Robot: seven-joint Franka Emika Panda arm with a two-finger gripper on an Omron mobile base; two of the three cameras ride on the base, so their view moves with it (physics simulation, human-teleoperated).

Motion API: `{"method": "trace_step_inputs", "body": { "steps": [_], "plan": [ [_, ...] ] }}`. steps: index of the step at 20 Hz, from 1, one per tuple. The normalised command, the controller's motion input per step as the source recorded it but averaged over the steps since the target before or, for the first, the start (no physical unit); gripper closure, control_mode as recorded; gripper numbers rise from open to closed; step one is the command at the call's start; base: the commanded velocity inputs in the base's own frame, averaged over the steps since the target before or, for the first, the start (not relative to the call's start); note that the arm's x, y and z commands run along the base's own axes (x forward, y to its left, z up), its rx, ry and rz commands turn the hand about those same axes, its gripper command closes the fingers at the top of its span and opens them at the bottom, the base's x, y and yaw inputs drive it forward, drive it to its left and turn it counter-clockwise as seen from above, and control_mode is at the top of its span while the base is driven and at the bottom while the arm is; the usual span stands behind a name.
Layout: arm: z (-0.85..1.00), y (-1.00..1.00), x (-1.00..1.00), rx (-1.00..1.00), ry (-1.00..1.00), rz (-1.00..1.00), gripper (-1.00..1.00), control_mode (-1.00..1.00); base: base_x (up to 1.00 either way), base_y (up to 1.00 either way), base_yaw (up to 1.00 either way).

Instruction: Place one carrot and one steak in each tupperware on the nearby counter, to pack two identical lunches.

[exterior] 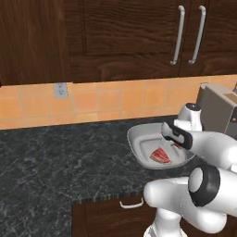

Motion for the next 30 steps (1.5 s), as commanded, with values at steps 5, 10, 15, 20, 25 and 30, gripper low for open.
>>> {"method": "trace_step_inputs", "body": {
  "steps": [5,10,15,20,25,30],
  "plan": [
    [-0.45,0.0,0.44,0.0,0.02,0.0,1.0,-1.0,0.0,0.0,0.0],
    [-0.34,0.0,0.34,0.0,0.12,0.0,1.0,-1.0,0.0,0.0,0.0],
    [-0.23,0.0,0.23,0.0,0.15,0.0,1.0,-1.0,0.0,0.0,0.0],
    [-0.36,0.0,0.27,0.0,0.06,0.0,1.0,-1.0,0.0,0.0,0.0],
    [-0.06,0.0,-0.04,0.0,-0.07,0.0,-1.0,-1.0,0.0,0.0,0.0],
    [0.48,0.0,-0.42,0.0,-0.33,0.0,-1.0,-1.0,0.0,0.0,0.0]
  ]
}}
